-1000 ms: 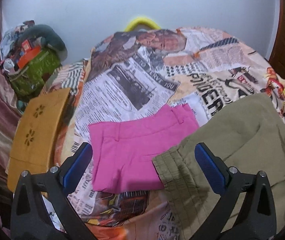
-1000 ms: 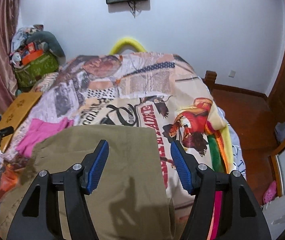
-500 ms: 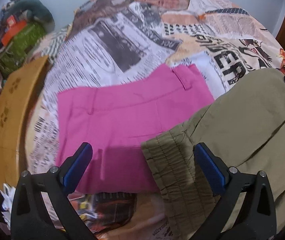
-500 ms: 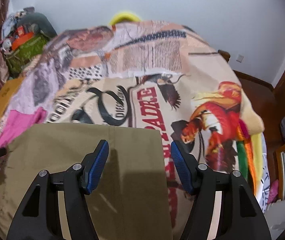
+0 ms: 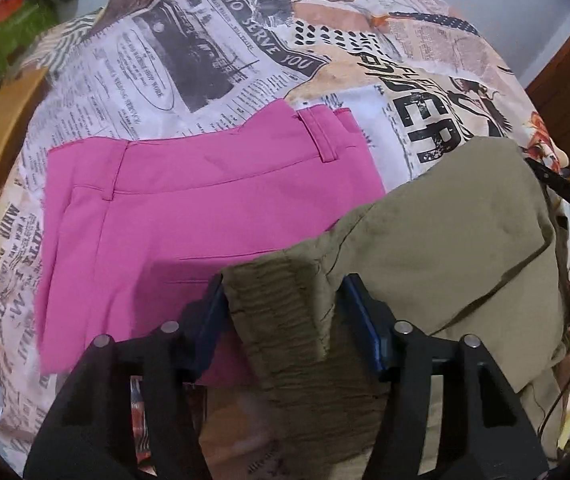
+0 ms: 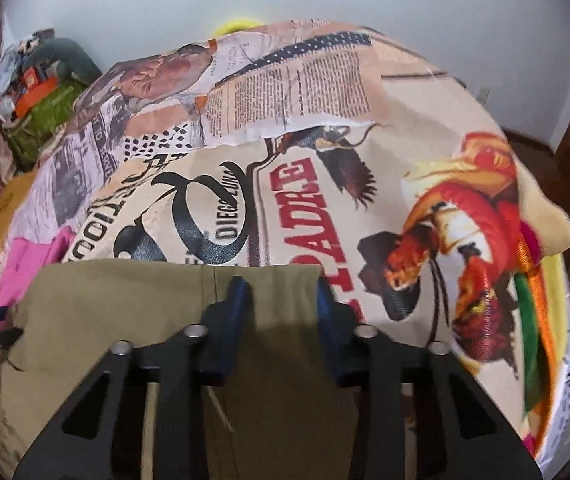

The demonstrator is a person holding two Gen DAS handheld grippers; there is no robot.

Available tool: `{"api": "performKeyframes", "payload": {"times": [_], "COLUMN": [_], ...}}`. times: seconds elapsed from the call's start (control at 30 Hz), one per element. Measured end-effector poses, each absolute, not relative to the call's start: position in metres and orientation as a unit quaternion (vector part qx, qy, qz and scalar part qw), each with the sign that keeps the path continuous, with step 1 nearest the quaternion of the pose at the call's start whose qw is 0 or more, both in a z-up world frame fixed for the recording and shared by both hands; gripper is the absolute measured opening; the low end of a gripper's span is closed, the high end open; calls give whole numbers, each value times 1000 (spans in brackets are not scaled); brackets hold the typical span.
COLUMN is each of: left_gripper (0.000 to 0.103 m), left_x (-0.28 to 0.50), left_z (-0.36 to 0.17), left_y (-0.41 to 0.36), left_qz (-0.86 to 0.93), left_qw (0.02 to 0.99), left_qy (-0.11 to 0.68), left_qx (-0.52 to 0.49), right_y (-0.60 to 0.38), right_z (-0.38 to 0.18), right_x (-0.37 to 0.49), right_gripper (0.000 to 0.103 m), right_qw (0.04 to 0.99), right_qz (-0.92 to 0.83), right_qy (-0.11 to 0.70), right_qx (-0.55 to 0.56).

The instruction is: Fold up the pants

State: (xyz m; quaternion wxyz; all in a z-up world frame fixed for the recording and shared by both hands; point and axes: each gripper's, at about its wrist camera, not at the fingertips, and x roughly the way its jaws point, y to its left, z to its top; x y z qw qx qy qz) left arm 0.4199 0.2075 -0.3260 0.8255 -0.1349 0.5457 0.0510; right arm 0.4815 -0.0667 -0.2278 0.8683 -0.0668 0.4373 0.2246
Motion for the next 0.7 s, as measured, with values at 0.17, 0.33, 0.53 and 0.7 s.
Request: {"api": "performKeyframes", "payload": {"times": [0.17, 0.33, 0.53, 0.7], "left_gripper": [49, 49, 49, 49], "left_x": [417, 406, 385, 366], "left_z": [-316, -282, -217, -176], "left_y": [202, 200, 191, 182], "left_qz": [70, 85, 96, 100], "left_qw": [832, 854, 889, 906], "left_qy": [539, 503, 441, 406], "left_qx": [-114, -100, -77, -61], "right_y": [-76, -83, -93, -105], "right_z": [-212, -175, -119, -72], "right_x": [477, 463, 439, 412], "right_gripper": [11, 11, 11, 11], "right_qw": [879, 894, 921, 933], "right_qz": [227, 235, 228, 237], "right_qy": [418, 381, 315, 271], "right_qx": [-42, -35, -25, -5]}}
